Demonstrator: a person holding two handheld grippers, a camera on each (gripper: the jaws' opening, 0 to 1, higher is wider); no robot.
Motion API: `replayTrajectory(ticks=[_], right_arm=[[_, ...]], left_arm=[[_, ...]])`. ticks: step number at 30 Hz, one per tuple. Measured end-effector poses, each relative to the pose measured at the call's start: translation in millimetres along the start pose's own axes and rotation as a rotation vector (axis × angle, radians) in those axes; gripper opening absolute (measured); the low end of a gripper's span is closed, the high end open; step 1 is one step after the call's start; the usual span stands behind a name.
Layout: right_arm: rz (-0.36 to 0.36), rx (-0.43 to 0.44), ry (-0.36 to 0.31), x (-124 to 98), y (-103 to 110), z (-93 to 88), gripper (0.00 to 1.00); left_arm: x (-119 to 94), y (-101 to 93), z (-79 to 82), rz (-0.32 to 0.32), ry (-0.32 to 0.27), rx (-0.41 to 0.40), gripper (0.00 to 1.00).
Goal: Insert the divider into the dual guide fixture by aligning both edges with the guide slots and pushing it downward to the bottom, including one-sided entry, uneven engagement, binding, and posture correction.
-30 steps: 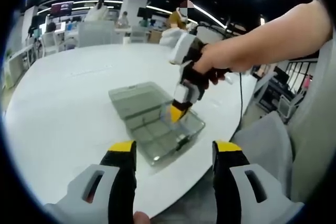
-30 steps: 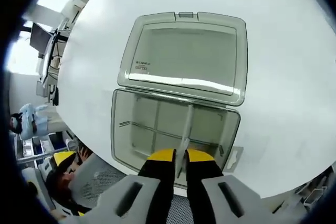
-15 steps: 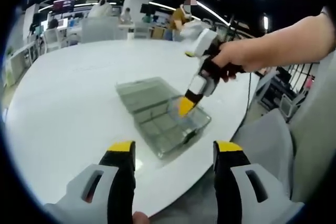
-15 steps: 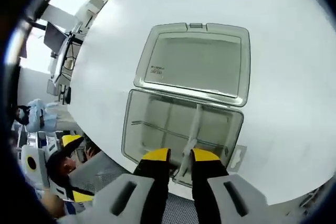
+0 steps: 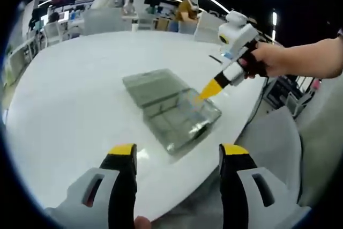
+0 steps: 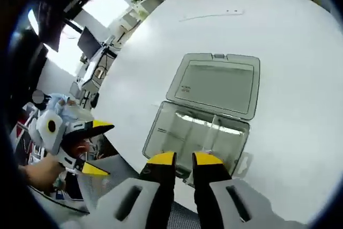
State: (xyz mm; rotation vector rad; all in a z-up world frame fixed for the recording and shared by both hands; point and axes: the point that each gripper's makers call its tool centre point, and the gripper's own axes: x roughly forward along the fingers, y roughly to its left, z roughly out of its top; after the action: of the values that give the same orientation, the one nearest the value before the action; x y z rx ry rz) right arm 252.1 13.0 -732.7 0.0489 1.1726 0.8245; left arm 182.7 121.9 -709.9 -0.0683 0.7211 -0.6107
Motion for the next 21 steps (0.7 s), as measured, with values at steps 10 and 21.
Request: replayTrajectory(ticks=[10,21], right_arm=[[0.048,-0.236,-0.121,-18.3,4.3,-6.9,0.08],[0.079,-0.380,-0.251,-34.4,8.5,-6.2,0.16]], left_arm=[[5.3,-7.6,6.7,-0.022,0.036,0.014,0.62],[6.3,4.8,-3.2,0.001,0.079,-0.038,0.65]])
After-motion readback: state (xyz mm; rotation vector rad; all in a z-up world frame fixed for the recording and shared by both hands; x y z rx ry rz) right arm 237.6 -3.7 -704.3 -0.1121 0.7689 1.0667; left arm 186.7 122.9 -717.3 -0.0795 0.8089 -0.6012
